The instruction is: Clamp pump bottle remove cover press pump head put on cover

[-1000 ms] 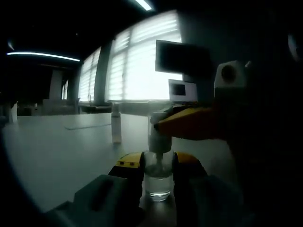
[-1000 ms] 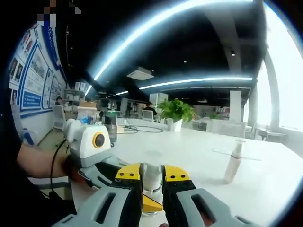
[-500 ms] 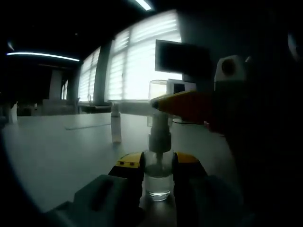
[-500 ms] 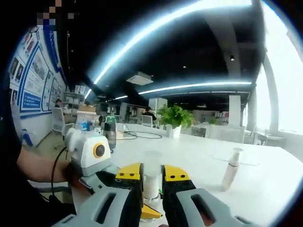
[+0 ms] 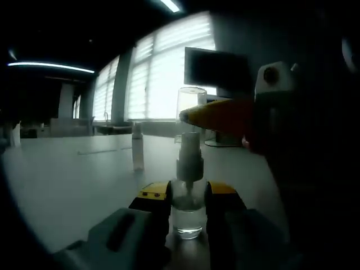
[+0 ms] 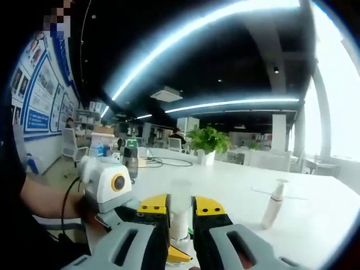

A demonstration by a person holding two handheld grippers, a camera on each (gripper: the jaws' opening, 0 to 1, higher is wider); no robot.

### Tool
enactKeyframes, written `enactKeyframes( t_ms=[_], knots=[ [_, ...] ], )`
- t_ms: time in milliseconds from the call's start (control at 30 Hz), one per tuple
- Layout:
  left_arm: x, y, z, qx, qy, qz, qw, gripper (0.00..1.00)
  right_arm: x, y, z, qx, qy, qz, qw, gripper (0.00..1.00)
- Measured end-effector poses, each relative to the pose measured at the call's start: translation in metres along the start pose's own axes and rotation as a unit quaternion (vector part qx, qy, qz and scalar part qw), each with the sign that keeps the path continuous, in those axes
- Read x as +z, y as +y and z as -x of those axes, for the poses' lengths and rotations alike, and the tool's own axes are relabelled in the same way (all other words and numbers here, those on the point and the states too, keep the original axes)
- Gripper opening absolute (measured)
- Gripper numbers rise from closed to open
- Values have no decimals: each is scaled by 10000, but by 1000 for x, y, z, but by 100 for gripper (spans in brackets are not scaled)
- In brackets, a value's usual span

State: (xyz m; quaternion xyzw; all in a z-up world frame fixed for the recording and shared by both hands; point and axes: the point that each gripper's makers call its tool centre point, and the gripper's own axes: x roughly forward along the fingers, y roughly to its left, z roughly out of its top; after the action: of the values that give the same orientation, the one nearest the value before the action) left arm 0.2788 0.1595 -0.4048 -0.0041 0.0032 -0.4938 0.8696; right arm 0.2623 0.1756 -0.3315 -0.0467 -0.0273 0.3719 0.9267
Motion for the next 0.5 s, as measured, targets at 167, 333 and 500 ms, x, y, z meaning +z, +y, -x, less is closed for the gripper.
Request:
enactKeyframes(
  t_ms=[167,333,500],
  knots=[
    [0,0,0,-3,0,-1,10000,15,7,-2,1,-58,-90,-2,9999,10],
    [0,0,0,-3,0,-1,10000,15,13,-7,3,-187,-208,1,9996,10],
    [0,-1,0,-1,1,-5,10000,15,17,-14,6,-295,-274,-17,9992,10]
  ],
)
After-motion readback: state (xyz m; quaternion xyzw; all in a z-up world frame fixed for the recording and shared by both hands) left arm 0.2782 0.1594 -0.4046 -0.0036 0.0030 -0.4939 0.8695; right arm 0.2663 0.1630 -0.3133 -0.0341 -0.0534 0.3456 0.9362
